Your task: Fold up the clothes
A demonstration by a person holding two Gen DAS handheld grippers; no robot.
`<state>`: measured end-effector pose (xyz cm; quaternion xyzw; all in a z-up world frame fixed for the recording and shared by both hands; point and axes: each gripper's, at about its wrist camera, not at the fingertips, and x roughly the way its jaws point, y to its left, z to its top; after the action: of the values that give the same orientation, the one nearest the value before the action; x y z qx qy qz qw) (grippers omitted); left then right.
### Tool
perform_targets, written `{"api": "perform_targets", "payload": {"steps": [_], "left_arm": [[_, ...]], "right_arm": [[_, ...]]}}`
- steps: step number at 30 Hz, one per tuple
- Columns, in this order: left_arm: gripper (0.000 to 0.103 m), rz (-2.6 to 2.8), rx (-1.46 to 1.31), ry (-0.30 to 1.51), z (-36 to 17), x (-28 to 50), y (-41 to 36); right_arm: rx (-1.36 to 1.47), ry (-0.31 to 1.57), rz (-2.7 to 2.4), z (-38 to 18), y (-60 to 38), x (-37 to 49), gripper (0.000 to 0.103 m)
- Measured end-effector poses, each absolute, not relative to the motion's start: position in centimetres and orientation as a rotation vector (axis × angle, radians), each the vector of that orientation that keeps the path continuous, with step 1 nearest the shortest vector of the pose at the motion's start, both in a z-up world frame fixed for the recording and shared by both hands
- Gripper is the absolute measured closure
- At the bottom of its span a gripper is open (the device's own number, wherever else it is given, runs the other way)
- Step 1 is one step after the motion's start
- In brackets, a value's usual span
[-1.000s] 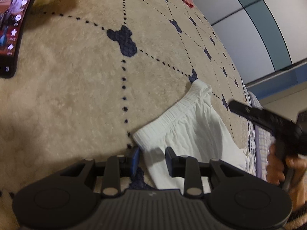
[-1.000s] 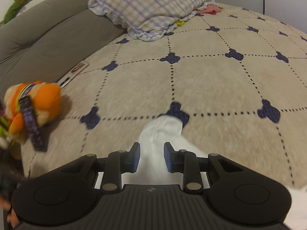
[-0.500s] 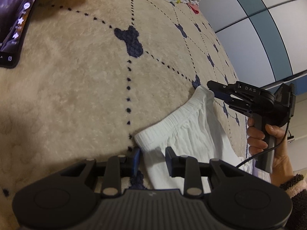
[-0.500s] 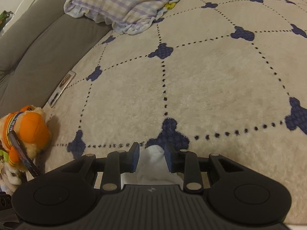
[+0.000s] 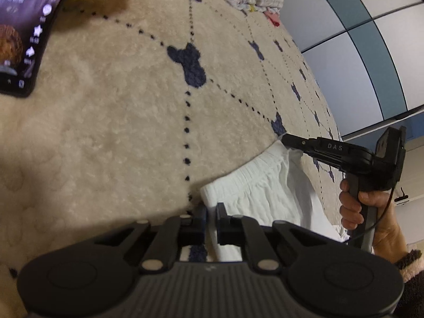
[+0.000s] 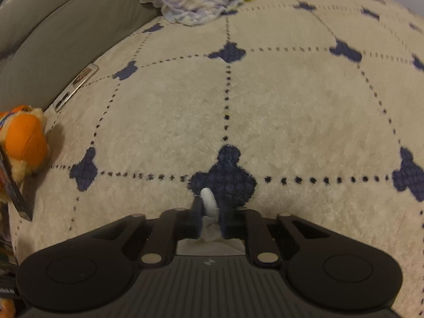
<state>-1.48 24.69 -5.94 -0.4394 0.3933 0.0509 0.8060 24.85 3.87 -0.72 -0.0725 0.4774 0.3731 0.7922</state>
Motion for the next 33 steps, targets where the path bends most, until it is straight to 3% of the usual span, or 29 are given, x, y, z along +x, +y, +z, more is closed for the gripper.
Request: {"api": "perform_targets", "payload": {"steps": [11,20,26,31,33], "left_arm": [[0.098,0.259,-0.789,0.728,-3.3,-3.0,25.7],[0.097,0.307,-0.813,0.793,-4.8,-2.4,27.5],[0.092,0.304,-0.806,0.804,-4.9,-2.1,27.4],[0.081,0.292,-0.773,0.813,-4.4,-1.8,26.8],[0.064,0.282,-0.775,0.811,-4.1,-1.8,26.5]], "right_arm": [[-0.233,0.796,0.793,2.1,9.1,22.7,0.095],[-0.259,0.823,0.742,-0.6,13.1,23.0,0.095],[-0.217,0.859,0.687,-1.6,12.9,23.0,0.084],[-0.11,0.862,0.706,0.1,10.8,22.2,0.073],[-0.067,0.857,0.709,1.0,9.7,21.6,0.072]]}}
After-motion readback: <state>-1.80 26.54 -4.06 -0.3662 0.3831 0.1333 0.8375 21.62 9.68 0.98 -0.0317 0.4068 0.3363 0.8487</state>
